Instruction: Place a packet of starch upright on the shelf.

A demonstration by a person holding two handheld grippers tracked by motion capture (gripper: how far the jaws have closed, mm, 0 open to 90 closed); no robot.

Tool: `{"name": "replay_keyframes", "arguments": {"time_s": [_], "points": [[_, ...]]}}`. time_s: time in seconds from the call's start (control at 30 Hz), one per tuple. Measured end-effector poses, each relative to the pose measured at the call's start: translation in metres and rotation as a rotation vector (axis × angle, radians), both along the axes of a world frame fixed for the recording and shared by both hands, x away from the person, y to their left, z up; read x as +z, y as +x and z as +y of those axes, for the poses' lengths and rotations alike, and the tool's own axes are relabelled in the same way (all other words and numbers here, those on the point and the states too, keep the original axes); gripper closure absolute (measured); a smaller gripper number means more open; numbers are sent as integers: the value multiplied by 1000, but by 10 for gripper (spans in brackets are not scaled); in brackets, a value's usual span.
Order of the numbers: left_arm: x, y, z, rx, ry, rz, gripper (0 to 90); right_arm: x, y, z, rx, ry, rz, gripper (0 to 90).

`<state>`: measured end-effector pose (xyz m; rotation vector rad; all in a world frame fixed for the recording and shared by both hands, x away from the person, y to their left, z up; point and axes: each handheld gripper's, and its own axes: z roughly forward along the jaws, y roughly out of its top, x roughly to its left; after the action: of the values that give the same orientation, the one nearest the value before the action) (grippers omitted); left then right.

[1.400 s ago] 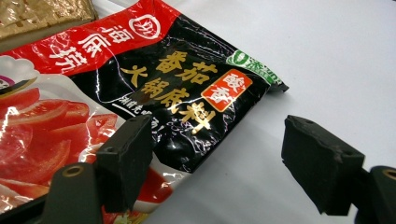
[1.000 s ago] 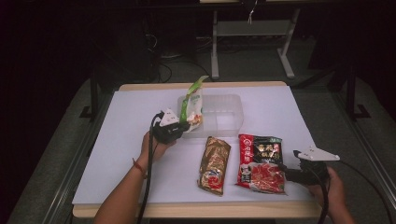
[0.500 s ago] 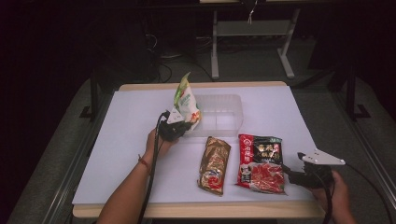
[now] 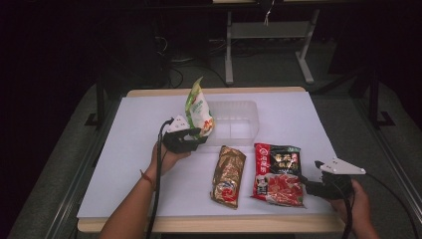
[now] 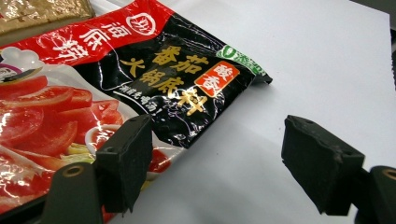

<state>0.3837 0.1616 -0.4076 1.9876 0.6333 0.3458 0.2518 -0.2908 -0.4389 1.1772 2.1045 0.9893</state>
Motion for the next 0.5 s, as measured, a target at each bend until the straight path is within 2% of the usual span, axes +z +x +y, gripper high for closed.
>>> {"name": "replay_keyframes", "arguments": {"time_s": [0.1, 0.17, 0.3, 0.4, 0.5], "points": [[1, -7, -2, -68, -29, 49, 468, 0, 0, 0, 1, 0, -1, 244], [0, -12, -8, -113, -24, 75, 450, 1, 0, -1, 0, 2, -4, 244], [-2, -19, -19, -171, -26, 104, 420, 2, 0, -1, 0, 3, -9, 244], [-7, -22, -28, -195, 0, 125, 384, 2, 2, 1, 5, 1, -9, 244], [-14, -21, -36, -188, 13, 156, 361, 2, 2, 2, 7, 0, -8, 244]]}}
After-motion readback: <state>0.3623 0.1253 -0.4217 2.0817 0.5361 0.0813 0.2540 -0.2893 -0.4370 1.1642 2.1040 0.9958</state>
